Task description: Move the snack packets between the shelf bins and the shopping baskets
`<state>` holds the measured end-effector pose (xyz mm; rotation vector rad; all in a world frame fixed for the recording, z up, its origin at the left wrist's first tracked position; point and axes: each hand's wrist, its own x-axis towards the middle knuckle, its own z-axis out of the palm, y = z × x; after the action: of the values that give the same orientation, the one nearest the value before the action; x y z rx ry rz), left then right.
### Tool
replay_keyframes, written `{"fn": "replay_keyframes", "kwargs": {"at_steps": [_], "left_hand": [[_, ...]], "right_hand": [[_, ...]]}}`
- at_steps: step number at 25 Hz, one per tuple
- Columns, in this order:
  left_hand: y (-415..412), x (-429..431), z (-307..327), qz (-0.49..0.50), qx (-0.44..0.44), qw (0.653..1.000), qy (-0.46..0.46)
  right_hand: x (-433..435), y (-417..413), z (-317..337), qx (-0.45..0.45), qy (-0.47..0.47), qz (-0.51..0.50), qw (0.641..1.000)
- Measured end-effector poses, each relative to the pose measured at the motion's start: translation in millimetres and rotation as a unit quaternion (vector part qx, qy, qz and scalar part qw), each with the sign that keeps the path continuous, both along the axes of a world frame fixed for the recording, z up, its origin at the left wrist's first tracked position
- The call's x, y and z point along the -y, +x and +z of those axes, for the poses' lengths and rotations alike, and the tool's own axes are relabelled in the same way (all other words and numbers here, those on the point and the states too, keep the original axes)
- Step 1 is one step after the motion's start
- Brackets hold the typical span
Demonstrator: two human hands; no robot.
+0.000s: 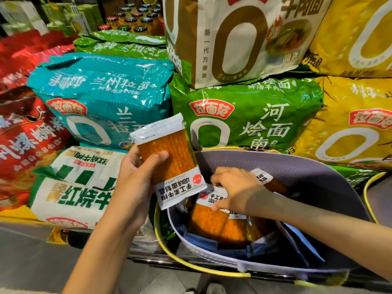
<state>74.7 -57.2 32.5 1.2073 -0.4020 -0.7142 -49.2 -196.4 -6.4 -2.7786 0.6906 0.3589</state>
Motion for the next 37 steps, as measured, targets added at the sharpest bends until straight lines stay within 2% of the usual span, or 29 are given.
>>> {"fn": "replay_keyframes", "kwargs": {"at_steps": [4, 8, 12, 16, 17, 20, 23, 26, 29, 30, 31, 34, 35, 37], "left_hand": [[-5, 9, 7, -0.009, 0.01, 1.0, 0.006], [-8, 15, 16, -0.024, 0.043, 0.999, 0.003], [-6, 17, 23, -0.048, 0.008, 0.999, -0.007], [-6, 15, 23, -0.017, -0.072, 0.997, -0.028], [-6, 14, 23, 0.003, -0.097, 0.995, -0.034], [-12, 14, 25, 0.007, -0.171, 0.984, -0.053], [-20, 18, 24, -0.016, -0.242, 0.968, -0.059], [-35, 21, 29, -0.071, -0.291, 0.95, -0.091], [-47, 20, 30, -0.121, -0.302, 0.942, -0.086], [-48, 19, 30, -0.125, -0.304, 0.941, -0.086], [-49, 17, 28, -0.131, -0.3, 0.941, -0.092], [-44, 6, 24, -0.178, -0.27, 0.941, -0.102], [-40, 3, 23, -0.203, -0.233, 0.947, -0.084], [-26, -1, 21, -0.236, -0.095, 0.967, 0.002]], "right_hand": [[12, -13, 3, 0.038, 0.064, -0.055, 0.996], [23, -25, 2, 0.125, 0.072, -0.099, 0.985], [22, -31, 3, 0.16, 0.072, -0.116, 0.978], [40, -71, 44, 0.22, 0.163, -0.103, 0.956], [43, -86, 60, 0.258, 0.217, -0.133, 0.932], [51, -121, 93, 0.41, 0.403, -0.207, 0.792], [47, -117, 87, 0.446, 0.514, -0.217, 0.7], [30, -90, 73, 0.446, 0.578, -0.228, 0.644], [15, -67, 67, 0.478, 0.581, -0.275, 0.599], [12, -62, 64, 0.489, 0.571, -0.292, 0.591], [9, -59, 63, 0.491, 0.551, -0.301, 0.605], [2, -58, 58, 0.477, 0.494, -0.286, 0.669], [1, -59, 60, 0.473, 0.492, -0.277, 0.676], [1, -61, 66, 0.473, 0.488, -0.263, 0.684]]}}
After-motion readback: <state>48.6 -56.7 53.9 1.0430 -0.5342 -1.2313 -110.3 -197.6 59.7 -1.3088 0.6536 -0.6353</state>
